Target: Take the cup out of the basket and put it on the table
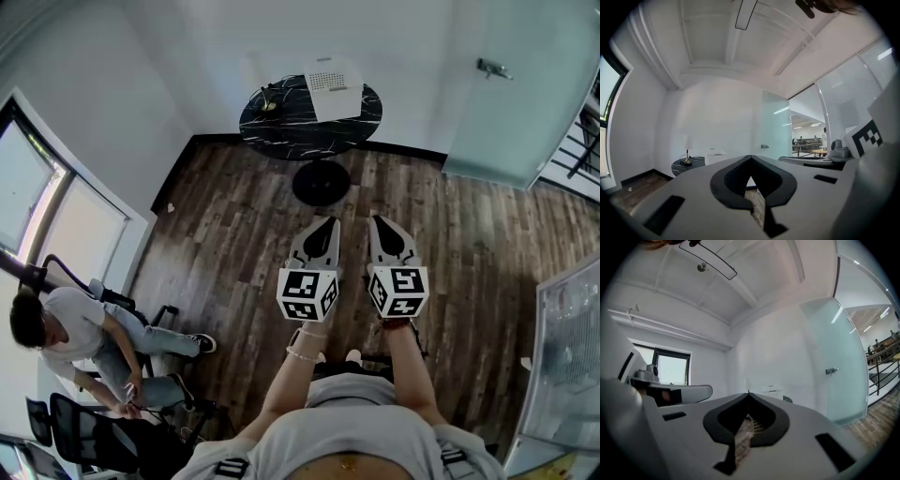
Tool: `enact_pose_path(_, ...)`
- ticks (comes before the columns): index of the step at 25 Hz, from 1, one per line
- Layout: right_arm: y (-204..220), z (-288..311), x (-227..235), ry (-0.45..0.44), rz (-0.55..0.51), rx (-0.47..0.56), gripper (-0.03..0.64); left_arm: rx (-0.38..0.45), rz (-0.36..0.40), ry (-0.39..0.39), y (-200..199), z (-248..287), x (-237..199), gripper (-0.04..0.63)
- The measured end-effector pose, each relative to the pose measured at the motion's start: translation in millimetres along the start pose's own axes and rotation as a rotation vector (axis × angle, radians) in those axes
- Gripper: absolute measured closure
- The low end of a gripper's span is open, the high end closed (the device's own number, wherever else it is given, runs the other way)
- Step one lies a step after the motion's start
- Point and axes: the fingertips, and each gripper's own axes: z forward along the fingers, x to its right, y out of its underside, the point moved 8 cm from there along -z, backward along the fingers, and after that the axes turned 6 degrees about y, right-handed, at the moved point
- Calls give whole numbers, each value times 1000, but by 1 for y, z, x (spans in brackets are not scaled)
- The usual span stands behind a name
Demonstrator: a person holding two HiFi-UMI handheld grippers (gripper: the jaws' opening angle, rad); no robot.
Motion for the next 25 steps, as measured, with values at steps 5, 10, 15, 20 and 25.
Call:
enact_pose_path(5, -1, -4, 15, 0, 2, 0, 609, 1, -6, -8, 3, 7, 10, 589)
enact_pose_path(10, 2, -8, 24, 11, 13, 5, 609, -5, -6, 2, 7, 12, 19, 589)
enact_pose_path(15, 0, -1, 29, 21, 3, 3, 609, -12, -15, 8, 9, 23, 16, 589)
enact_pose_path(20, 0, 16, 33, 34, 5, 11, 609, -15, -15, 20, 10, 39, 4, 589)
enact_pose_path(25, -2, 37, 33, 46, 5, 10, 609, -20, -17, 38, 8, 55, -14, 589)
